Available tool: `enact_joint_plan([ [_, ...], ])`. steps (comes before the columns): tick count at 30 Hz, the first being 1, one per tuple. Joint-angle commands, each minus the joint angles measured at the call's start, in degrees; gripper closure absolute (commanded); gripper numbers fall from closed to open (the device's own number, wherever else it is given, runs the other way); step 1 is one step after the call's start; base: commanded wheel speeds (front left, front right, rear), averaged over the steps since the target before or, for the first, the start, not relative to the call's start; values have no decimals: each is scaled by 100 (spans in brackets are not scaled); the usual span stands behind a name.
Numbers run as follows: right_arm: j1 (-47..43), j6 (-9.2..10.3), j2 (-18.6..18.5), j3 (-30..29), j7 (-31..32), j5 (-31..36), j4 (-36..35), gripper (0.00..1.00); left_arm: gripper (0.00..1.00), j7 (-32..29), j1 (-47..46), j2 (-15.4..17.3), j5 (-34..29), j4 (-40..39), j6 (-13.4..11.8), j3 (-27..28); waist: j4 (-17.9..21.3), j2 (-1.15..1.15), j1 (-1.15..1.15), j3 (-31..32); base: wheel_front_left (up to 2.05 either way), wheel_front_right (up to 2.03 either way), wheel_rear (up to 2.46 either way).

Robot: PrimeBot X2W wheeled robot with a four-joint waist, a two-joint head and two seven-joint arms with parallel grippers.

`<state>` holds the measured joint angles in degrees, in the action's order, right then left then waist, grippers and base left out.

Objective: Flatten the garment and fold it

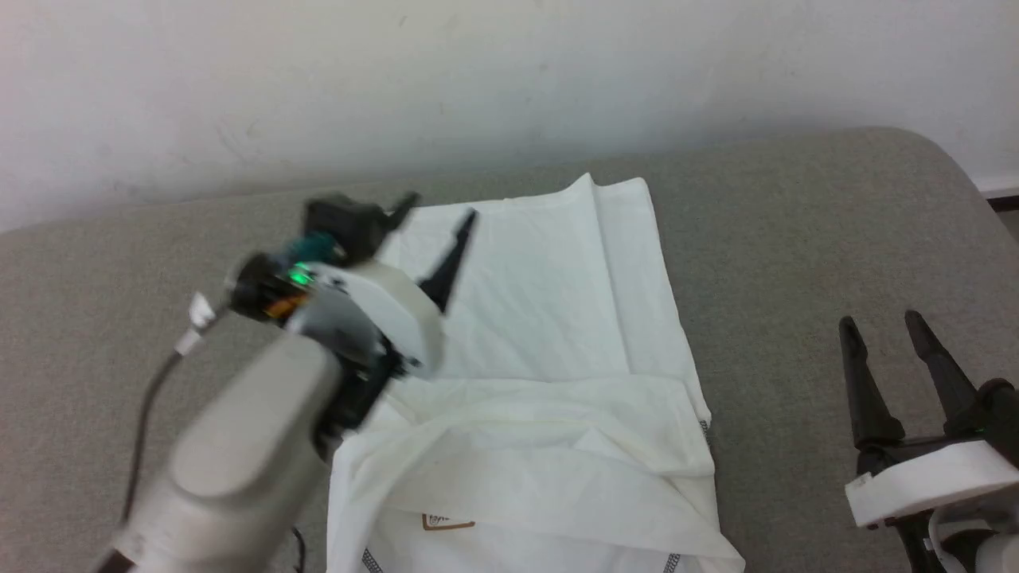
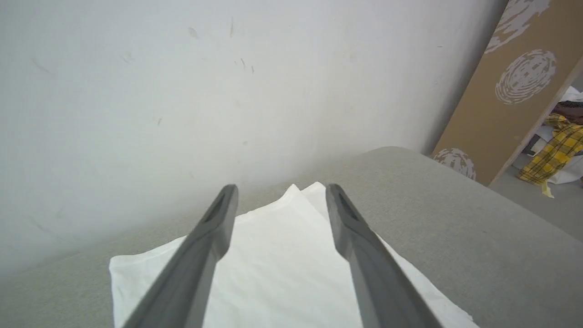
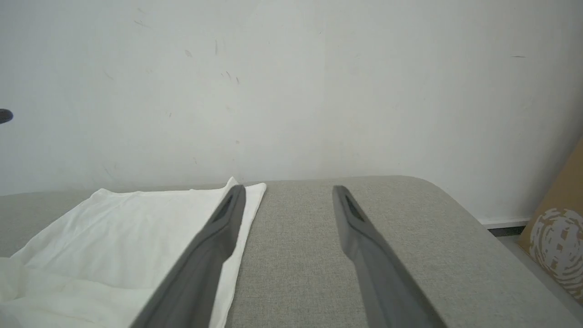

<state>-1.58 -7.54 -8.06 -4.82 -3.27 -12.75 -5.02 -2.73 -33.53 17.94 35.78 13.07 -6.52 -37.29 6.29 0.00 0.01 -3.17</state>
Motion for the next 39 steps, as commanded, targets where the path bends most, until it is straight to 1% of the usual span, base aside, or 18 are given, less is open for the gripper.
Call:
enact_joint_plan([
  [1, 14, 5, 4, 64, 40, -52, -80, 0, 0, -100, -205, 168, 12, 75, 78, 96, 99, 0, -1, -162, 0, 0, 0],
  [4, 87, 5, 11, 213, 88, -133, -234, 0, 0, -438, -637, 656, -3, 413, 286, 233, 264, 0, -1, -473, 0, 0, 0],
  [7, 171, 5, 42, 369, 111, -179, -344, 0, 0, -791, -1083, 997, 9, 879, 561, 277, 456, 0, -1, -823, 0, 0, 0],
  [9, 223, 5, 64, 468, 104, -207, -393, 0, 0, -1003, -1397, 1158, -23, 1179, 710, 270, 572, 0, -1, -1059, 0, 0, 0],
  [11, 281, 5, 72, 543, 78, -216, -421, 0, 0, -1218, -1695, 1278, -33, 1483, 874, 251, 678, 0, -1, -1273, 0, 0, 0],
  [14, 378, 5, 101, 620, 33, -239, -434, 0, 0, -1571, -2106, 1411, -18, 1915, 1035, 227, 842, 0, -1, -1577, 0, 0, 0],
  [17, 479, 5, 125, 681, -29, -252, -413, 0, 0, -1869, -2469, 1501, 2, 2271, 1131, 207, 965, 0, -1, -1839, 0, 0, 0],
  [20, 563, 5, 159, 768, -99, -268, -367, 0, 0, -2208, -2721, 1610, -86, 2636, 1217, 52, 1081, 0, -1, -2059, 0, 0, 0],
  [22, 603, 5, 189, 805, -147, -276, -326, 0, 0, -2392, -2868, 1660, -87, 2849, 1237, 24, 1148, 0, -1, -2176, 0, 0, 0],
  [25, 631, 5, 223, 816, -216, -283, -255, 0, 0, -2671, -3022, 1709, -83, 3137, 1198, 7, 1218, 0, -1, -2314, 0, 0, 0],
  [31, 685, 5, 251, 851, -339, -299, -137, 0, 0, -2984, -3150, 1862, -31, 3607, 1085, 46, 1287, 0, -1, -2485, 0, 0, 0],
  [35, 702, 5, 258, 842, -382, -296, -85, 0, 0, -3110, -3119, 1960, -105, 3837, 996, -32, 1272, 0, -1, -2512, 0, 0, 0],
  [38, 717, 5, 252, 820, -375, -283, -66, 0, 0, -3139, -3053, 1937, 20, 3947, 988, 31, 1239, 0, -1, -2503, 0, 0, 0],
  [39, 723, 5, 237, 814, -366, -272, -66, 0, 0, -3169, -3016, 1902, 98, 3970, 1022, 58, 1220, 0, -1, -2494, 0, 0, 0],
])
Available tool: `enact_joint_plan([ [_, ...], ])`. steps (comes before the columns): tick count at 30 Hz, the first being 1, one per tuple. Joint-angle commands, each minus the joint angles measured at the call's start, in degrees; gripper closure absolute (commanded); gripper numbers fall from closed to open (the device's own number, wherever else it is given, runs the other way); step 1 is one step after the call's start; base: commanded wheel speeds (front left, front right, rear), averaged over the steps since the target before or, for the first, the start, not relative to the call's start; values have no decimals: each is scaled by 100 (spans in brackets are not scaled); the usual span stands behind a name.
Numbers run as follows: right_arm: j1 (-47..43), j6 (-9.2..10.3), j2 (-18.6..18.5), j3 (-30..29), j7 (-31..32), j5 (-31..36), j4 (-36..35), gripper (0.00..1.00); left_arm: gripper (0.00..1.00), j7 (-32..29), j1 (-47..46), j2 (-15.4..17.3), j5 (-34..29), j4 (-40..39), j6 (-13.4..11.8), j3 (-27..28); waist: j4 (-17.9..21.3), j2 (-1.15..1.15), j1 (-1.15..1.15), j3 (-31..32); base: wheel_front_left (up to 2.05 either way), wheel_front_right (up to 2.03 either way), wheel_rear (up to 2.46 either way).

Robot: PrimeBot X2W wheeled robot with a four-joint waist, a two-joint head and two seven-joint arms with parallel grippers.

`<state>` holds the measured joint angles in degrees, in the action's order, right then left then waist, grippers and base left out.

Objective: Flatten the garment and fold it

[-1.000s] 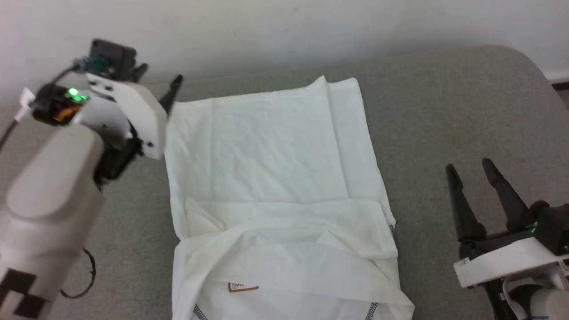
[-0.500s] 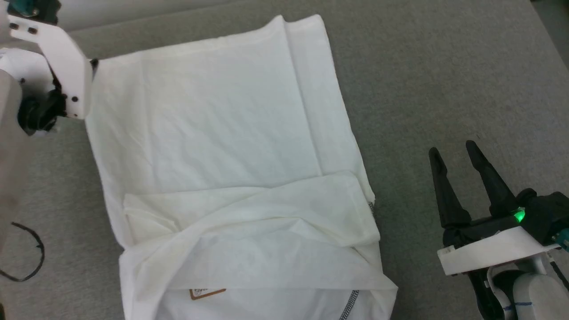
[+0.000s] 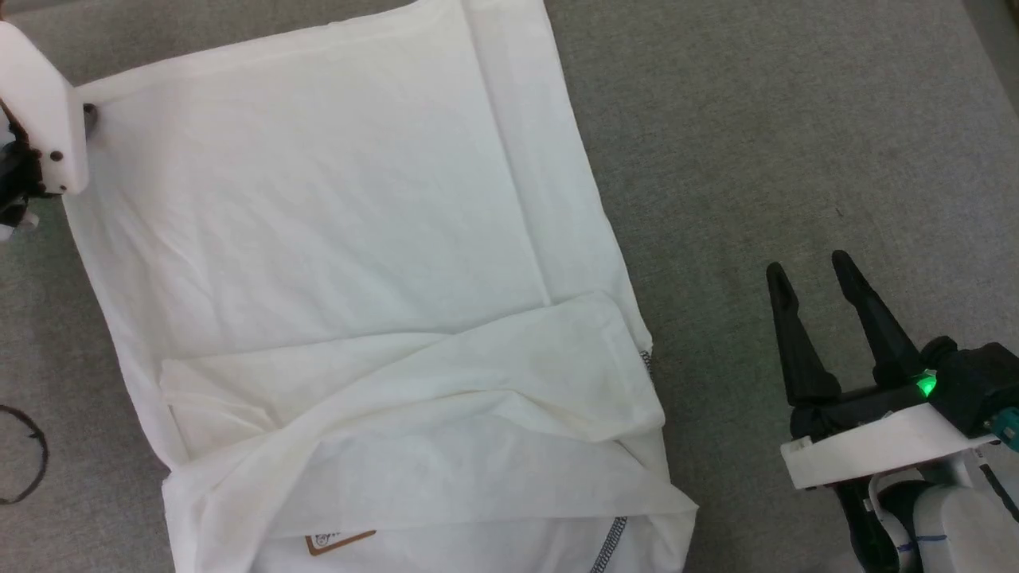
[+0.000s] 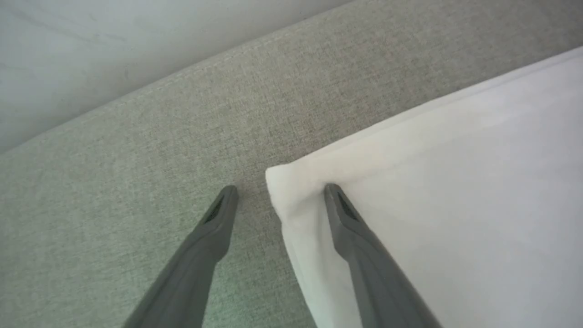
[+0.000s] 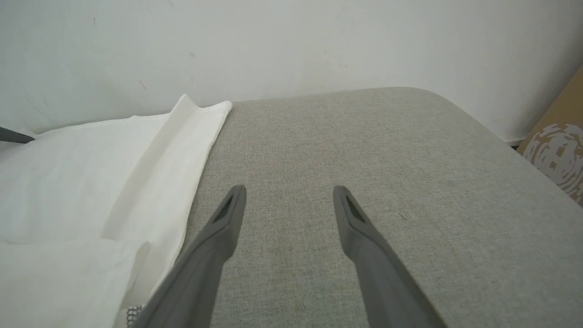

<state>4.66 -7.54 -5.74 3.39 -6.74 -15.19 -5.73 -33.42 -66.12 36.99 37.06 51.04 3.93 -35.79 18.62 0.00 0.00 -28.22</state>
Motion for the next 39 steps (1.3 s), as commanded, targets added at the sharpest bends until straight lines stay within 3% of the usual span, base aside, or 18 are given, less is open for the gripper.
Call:
enact_joint_plan([
  [1, 104, 5, -12, -21, -5, -21, 2, 0, 3, -158, 281, -45, 56, 188, 30, -73, -37, 0, 0, 20, 0, 0, 0],
  [2, 110, 5, -35, -40, 11, -13, -7, 0, 70, -164, 297, -78, 114, 172, 72, -60, -66, 0, 0, 26, 0, 0, 0],
  [3, 120, 5, -68, -59, 32, -4, -19, 0, 100, -112, 299, -100, 141, 138, 102, -55, -98, 0, 0, 34, 0, 0, 0],
  [11, 400, 5, -720, -142, 552, 0, -213, 0, 100, 889, 205, -450, 144, -102, 202, -45, -563, 0, 0, 331, 0, 0, 0],
  [14, 738, 5, -1117, 28, 1055, -261, -296, 0, 100, 1224, 189, -591, 139, -204, 247, -85, -791, 0, 0, 460, 0, 0, 0],
  [19, 1746, 5, -1749, 353, 2402, -1117, -117, 0, 100, 1621, 166, -793, 68, -476, 304, -264, -1205, 0, 0, 493, 0, 0, 0],
  [23, 2826, 5, -2345, 952, 3439, -1535, 439, 0, 100, 1823, 108, -914, 68, -838, 328, -372, -1542, 0, 0, 301, 0, 0, 0],
  [27, 3887, 5, -2673, 1457, 4126, -1831, 1258, 0, 100, 1952, 97, -1037, 14, -1273, 337, -528, -1907, 0, 0, 50, 0, 0, 0],
  [33, 5141, 5, -2782, 2055, 4524, -1999, 2488, 0, 100, 2122, 74, -1199, -69, -1811, 333, -670, -2388, 0, 0, -295, 0, 0, 0],
  [39, 5819, 5, -2803, 2520, 4600, -2028, 3475, 0, 100, 2234, 37, -1306, -134, -2183, 299, -749, -2688, 0, 0, -519, 0, 0, 0],
])
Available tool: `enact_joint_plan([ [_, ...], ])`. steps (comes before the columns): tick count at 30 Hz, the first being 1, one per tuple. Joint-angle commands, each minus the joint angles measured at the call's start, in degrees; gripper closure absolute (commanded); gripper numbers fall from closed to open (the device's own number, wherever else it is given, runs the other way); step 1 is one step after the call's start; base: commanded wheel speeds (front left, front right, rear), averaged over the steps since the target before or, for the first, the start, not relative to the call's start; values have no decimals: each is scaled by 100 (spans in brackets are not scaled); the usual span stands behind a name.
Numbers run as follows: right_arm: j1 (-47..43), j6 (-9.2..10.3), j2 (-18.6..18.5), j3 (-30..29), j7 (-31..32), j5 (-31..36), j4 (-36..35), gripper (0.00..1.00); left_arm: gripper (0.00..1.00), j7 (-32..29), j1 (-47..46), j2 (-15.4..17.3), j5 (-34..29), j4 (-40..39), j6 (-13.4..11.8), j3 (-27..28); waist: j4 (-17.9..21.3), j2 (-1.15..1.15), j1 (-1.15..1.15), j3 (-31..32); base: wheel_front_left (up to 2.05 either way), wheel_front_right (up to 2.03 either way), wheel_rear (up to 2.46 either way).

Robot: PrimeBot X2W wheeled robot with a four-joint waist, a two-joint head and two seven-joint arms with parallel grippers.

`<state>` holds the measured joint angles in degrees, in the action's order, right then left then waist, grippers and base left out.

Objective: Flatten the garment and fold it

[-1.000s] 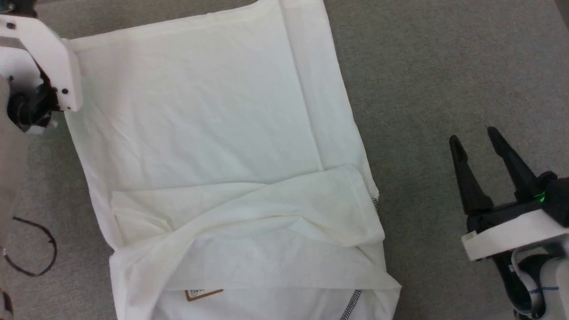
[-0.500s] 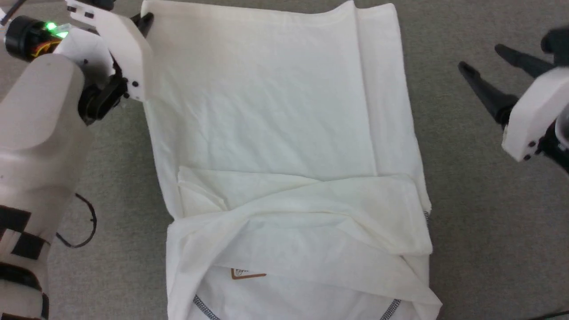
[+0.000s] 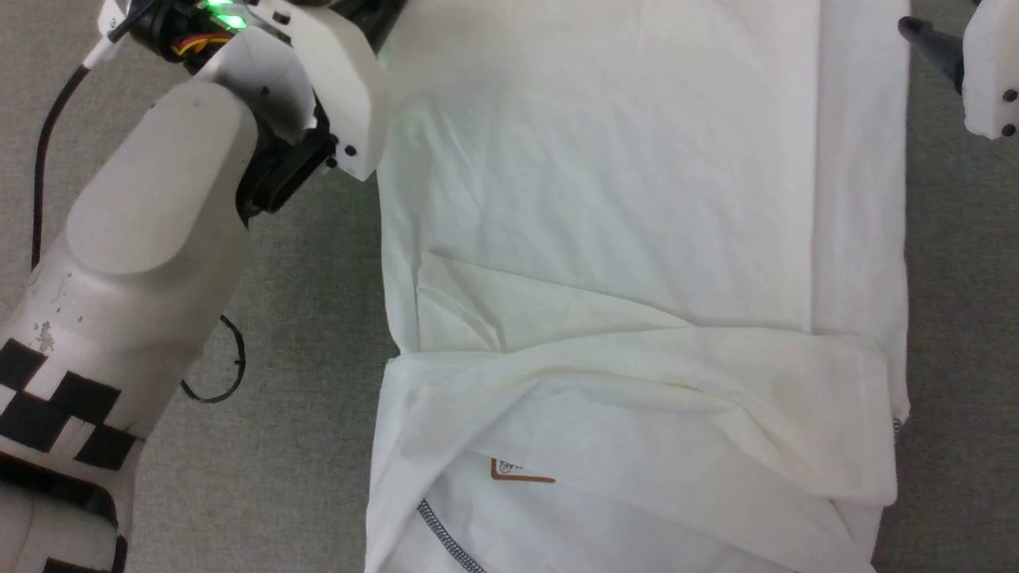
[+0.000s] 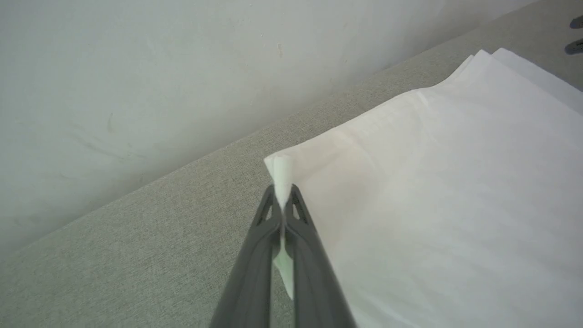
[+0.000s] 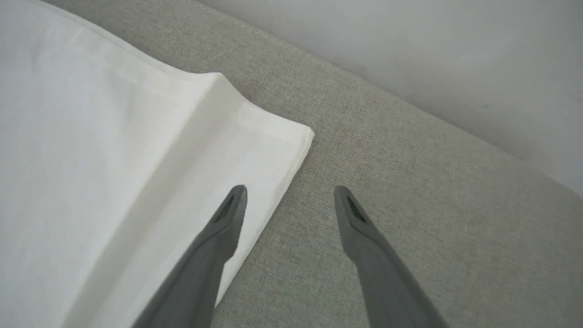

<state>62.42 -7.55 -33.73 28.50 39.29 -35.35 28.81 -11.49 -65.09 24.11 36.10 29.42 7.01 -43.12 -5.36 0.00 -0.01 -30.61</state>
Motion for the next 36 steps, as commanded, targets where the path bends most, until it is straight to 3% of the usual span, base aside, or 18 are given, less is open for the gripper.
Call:
enact_joint_plan([
  [1, 111, 6, 0, 37, -49, -18, 169, 0, 100, 54, -74, -34, -40, -72, -11, -26, -322, 0, 1, -310, 0, 0, 0],
  [7, 189, 6, -1, 380, -237, -9, 896, 0, 100, 122, -122, -154, -50, -198, -26, -80, -440, 0, 1, -403, 0, 0, 0],
  [12, 158, 6, -24, 844, -455, -76, 1113, 0, 100, 171, -138, -161, -22, -107, -18, -106, -446, 0, 1, -400, 0, 0, 0],
  [13, 152, 6, -37, 936, -473, -119, 1138, 24, 100, 187, -137, -152, -13, -78, -15, -109, -437, 0, 1, -393, 0, 0, 0],
  [14, 152, 6, -37, 936, -473, -119, 1138, 24, 100, 187, -137, -152, -13, -78, -15, -109, -437, 0, 1, -393, 0, 0, 0],
  [15, 155, 6, -61, 1035, -502, -148, 1153, 67, 100, 202, -137, -144, -4, -50, -12, -113, -429, 0, 1, -384, 0, 0, 0],
  [16, 174, 6, -99, 1127, -564, -163, 1162, 100, 100, 216, -140, -139, 6, -22, -10, -116, -422, 0, 1, -380, 0, 0, 0],
  [25, 543, 6, -280, 1673, -1585, -138, 1466, 100, 100, 530, -159, -124, 116, 425, -38, 15, -258, 0, 1, -257, 0, 0, 0],
  [36, 1317, 6, -114, 1581, -3071, -51, 2044, 100, 100, 1549, -671, -187, 24, 1047, -310, 370, 33, 0, 1, -81, 0, 0, 0],
])
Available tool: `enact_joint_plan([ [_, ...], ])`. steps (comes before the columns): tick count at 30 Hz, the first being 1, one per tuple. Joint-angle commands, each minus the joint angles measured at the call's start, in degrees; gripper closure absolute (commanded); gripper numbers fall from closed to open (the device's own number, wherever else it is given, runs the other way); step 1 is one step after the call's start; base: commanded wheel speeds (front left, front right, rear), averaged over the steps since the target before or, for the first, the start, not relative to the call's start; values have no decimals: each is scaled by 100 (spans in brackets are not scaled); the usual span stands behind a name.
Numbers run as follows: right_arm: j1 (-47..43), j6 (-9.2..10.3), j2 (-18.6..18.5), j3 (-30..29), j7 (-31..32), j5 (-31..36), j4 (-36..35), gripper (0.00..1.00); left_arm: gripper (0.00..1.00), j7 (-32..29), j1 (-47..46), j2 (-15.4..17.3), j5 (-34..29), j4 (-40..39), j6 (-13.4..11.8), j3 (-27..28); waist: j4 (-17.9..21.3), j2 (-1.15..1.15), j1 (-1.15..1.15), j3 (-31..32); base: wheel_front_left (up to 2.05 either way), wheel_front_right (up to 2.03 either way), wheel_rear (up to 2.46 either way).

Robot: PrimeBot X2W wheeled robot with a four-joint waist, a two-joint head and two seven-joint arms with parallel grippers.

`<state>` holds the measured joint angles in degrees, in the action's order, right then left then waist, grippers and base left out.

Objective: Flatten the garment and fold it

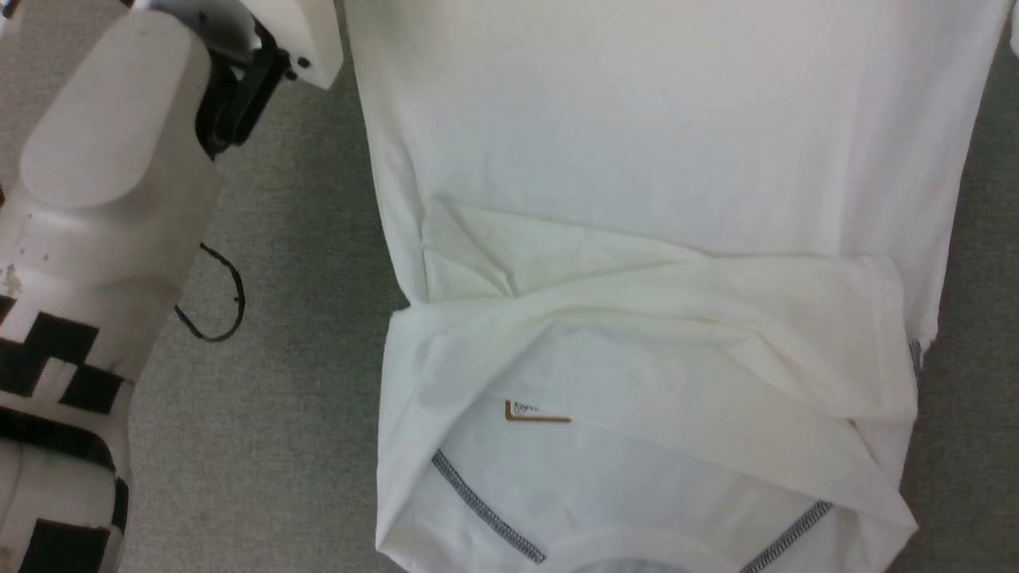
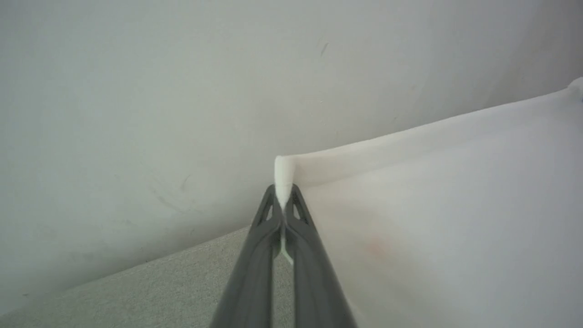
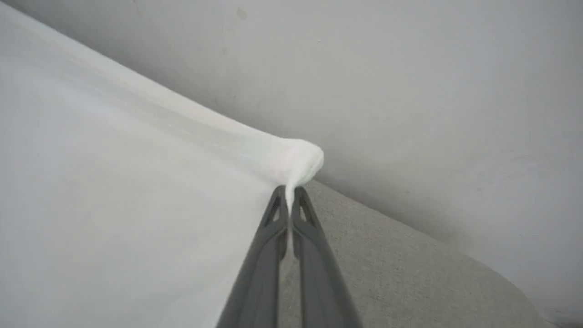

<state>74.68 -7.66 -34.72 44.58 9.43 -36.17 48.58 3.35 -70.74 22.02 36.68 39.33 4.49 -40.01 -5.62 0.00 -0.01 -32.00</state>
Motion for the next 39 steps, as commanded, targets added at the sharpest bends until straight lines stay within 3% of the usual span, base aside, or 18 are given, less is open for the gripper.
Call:
enact_joint_plan([
  [1, 144, 17, 8, -37, -235, 43, 117, 100, 100, 130, -155, 13, -39, 109, -71, 79, 83, 0, 1, 81, 0, 0, 0],
  [10, -100, 17, 151, 84, -1231, -269, 267, 100, 100, 558, 52, -25, -85, 463, -6, -29, 232, 0, 1, 631, 0, 0, 0],
  [19, -1440, 17, -206, 356, -1757, -1038, -567, 100, 100, 697, 1629, 383, 76, -229, 24, -267, 276, 0, 1, 1887, 0, 0, 0],
  [25, -2607, 17, -699, 347, -1626, -1550, -1652, 100, 100, 265, 3068, 1021, 333, -1710, -334, -378, 240, 0, 1, 2584, 0, 0, 0],
  [32, -4214, 17, -1218, 90, -1272, -1701, -2888, 100, 100, -510, 4763, 1986, 308, -3674, -1147, -775, 291, 0, 1, 2954, 0, 0, 0],
  [36, -5191, 17, -1290, -88, -1028, -1683, -3405, 100, 100, -741, 5479, 2275, 386, -4301, -1440, -990, 305, 0, 1, 2994, 0, 0, 0],
  [39, -5811, 17, -1262, -189, -802, -1659, -3672, 100, 100, -802, 5805, 2340, 430, -4420, -1484, -1153, 308, 0, 1, 3022, 0, 0, 0],
])
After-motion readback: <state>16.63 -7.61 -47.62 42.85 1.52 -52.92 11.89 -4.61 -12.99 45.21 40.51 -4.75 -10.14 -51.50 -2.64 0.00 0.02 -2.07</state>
